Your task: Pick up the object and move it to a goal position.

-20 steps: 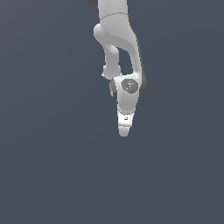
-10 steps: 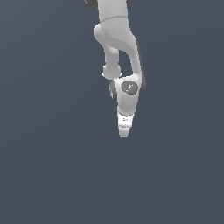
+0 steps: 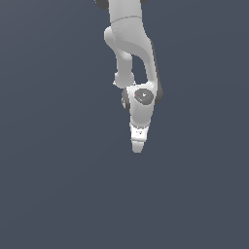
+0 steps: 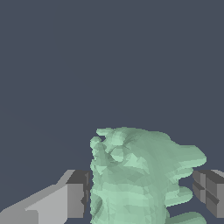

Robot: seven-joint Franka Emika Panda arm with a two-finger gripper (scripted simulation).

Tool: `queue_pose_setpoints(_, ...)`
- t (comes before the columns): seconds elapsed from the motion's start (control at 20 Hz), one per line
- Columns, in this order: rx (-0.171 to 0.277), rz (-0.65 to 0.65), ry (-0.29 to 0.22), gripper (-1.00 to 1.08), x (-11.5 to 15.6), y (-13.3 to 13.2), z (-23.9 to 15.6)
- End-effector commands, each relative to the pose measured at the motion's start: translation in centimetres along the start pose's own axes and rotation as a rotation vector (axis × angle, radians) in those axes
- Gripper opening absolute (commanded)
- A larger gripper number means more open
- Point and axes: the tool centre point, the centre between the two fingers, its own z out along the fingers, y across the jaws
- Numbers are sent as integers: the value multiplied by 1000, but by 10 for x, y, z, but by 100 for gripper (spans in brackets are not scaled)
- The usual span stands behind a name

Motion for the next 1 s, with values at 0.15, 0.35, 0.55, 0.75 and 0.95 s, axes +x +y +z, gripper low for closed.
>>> queue_pose_setpoints(0.15, -1, 0, 0, -100, -10, 4, -21)
queue_pose_setpoints(0.35, 0, 0, 0, -100, -22, 8, -48)
queue_pose_setpoints(0.55, 0, 0, 0, -100, -37, 14, -81)
queue_pose_setpoints(0.75, 0, 0, 1, -100, -49, 19, -108)
queue_pose_setpoints(0.95, 1, 1, 1, -100, -57, 23, -125)
